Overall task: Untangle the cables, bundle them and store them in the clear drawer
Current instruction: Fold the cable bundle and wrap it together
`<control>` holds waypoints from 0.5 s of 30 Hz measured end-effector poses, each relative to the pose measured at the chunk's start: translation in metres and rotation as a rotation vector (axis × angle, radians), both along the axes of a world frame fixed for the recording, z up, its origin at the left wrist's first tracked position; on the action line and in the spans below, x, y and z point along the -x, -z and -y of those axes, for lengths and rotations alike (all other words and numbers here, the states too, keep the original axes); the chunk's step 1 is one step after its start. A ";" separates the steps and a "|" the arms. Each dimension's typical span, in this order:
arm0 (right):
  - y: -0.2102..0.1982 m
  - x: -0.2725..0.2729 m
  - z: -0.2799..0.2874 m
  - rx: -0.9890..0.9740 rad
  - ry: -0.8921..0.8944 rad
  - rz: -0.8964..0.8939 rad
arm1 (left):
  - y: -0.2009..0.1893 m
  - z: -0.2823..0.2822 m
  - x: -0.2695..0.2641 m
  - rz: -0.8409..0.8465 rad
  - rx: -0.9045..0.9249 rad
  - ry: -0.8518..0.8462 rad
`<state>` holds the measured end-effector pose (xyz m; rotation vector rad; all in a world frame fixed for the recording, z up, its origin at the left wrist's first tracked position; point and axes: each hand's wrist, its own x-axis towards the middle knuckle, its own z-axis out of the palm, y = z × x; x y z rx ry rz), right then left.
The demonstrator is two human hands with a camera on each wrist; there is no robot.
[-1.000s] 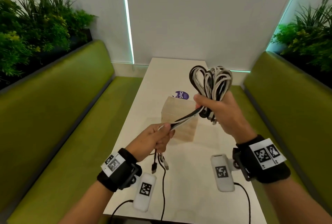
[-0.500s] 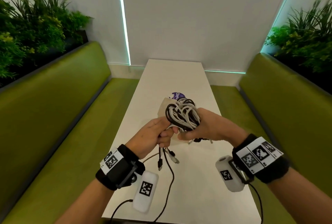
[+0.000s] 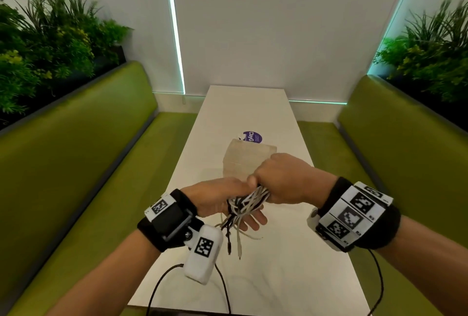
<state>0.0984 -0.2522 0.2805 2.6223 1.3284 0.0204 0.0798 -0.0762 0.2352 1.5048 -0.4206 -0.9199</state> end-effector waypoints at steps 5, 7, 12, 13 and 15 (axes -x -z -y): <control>0.000 -0.004 0.001 0.030 0.072 -0.063 | -0.002 0.011 0.004 0.189 -0.137 -0.200; -0.002 -0.004 0.002 0.038 0.123 -0.163 | 0.001 0.012 0.006 0.229 -0.121 -0.168; 0.005 -0.001 0.004 0.022 0.109 -0.109 | 0.000 0.012 0.006 0.231 -0.122 -0.171; 0.006 -0.001 0.005 0.008 0.103 -0.095 | 0.000 0.011 0.005 0.242 -0.116 -0.172; 0.005 -0.003 0.007 -0.023 0.087 -0.070 | -0.001 0.010 0.005 0.256 -0.082 -0.192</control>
